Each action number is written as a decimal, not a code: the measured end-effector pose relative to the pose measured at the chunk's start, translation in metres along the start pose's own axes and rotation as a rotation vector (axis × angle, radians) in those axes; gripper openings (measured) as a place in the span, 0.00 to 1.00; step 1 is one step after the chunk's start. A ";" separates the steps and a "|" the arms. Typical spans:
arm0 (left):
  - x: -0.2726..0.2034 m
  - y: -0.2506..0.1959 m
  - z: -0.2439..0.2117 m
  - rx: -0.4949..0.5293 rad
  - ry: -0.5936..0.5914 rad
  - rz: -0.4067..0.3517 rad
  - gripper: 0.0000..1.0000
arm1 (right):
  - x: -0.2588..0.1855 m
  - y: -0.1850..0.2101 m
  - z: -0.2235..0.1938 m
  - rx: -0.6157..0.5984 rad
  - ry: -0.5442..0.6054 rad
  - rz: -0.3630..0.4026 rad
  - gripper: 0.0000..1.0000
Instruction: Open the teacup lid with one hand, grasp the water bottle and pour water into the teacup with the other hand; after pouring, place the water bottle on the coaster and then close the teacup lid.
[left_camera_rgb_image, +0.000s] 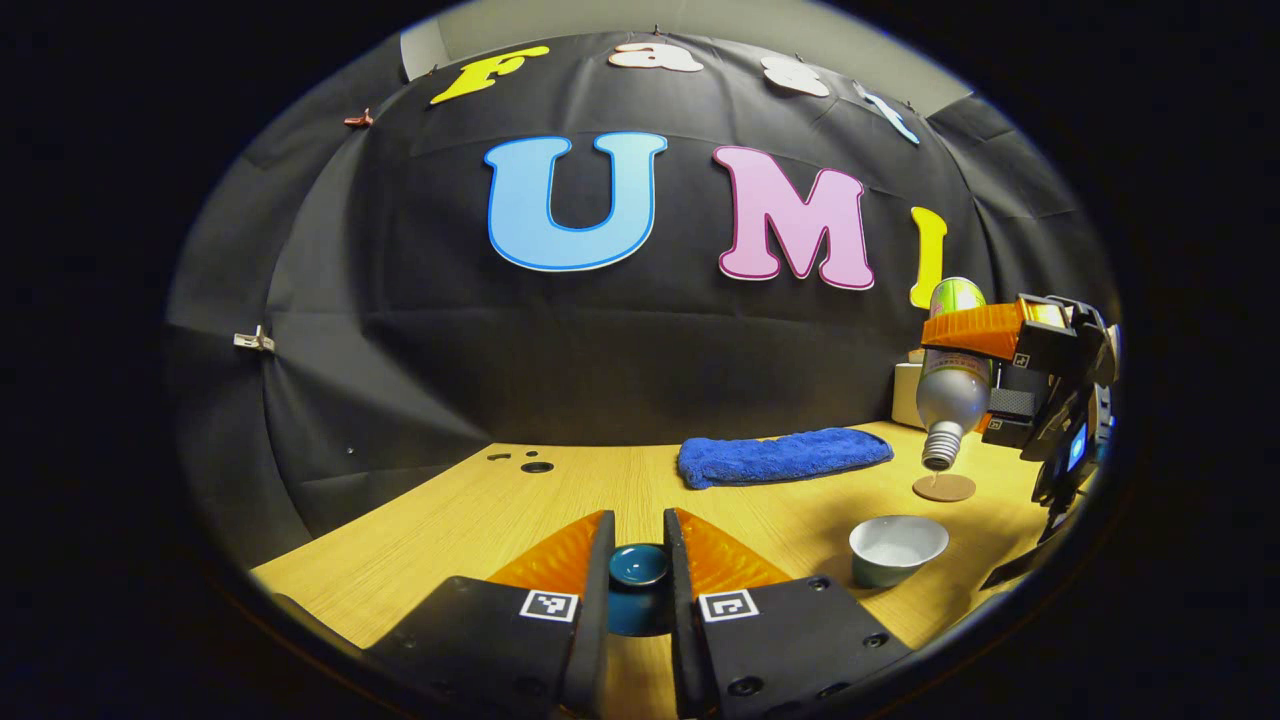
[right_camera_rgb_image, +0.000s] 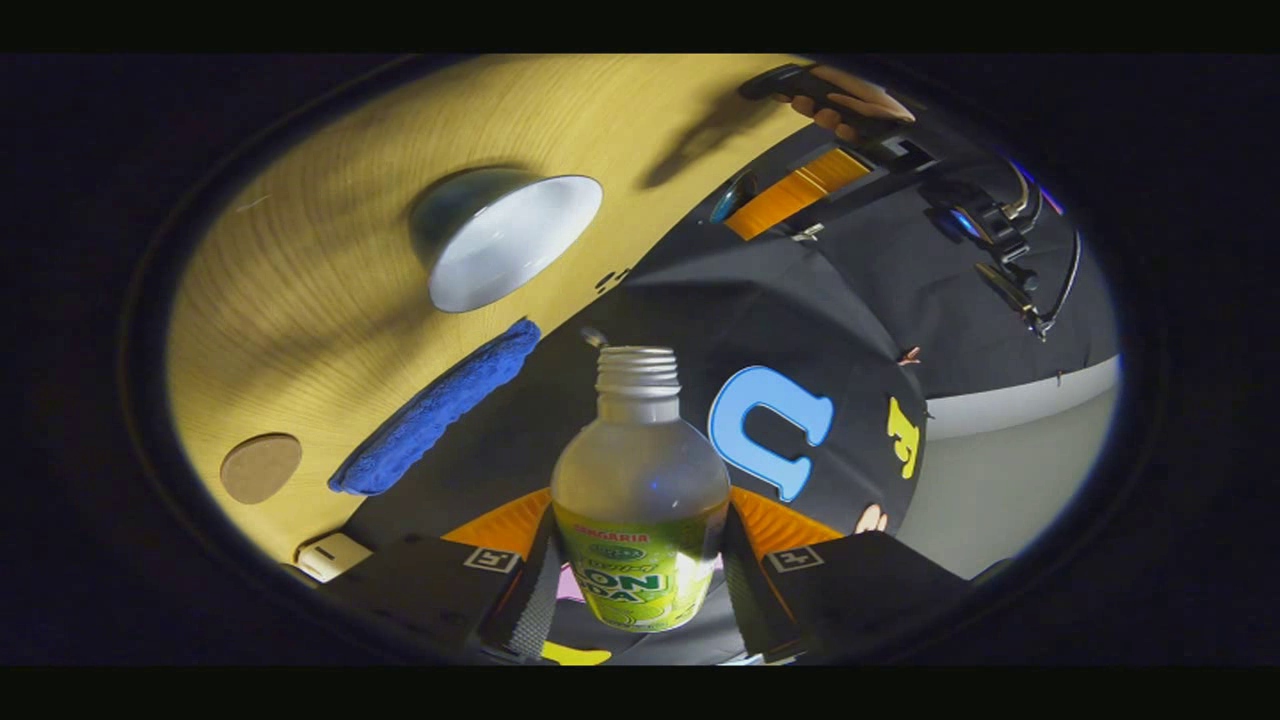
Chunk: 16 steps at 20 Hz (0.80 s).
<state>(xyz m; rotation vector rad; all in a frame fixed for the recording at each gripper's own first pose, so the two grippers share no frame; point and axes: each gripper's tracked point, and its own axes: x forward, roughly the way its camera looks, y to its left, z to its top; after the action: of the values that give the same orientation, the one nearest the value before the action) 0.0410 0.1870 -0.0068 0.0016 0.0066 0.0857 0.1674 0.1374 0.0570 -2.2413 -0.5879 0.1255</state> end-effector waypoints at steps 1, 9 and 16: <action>0.000 0.000 0.000 0.000 0.000 0.000 0.31 | 0.000 0.000 0.000 -0.001 0.003 0.001 0.73; 0.000 0.000 0.000 0.000 0.000 0.001 0.30 | -0.009 0.012 -0.008 0.148 0.054 0.053 0.74; 0.000 0.000 0.000 0.000 0.000 0.001 0.31 | -0.035 0.009 -0.042 0.534 0.177 0.106 0.74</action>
<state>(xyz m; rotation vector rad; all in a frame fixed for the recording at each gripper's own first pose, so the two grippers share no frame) 0.0408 0.1868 -0.0069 0.0016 0.0062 0.0864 0.1509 0.0873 0.0757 -1.7402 -0.2944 0.1201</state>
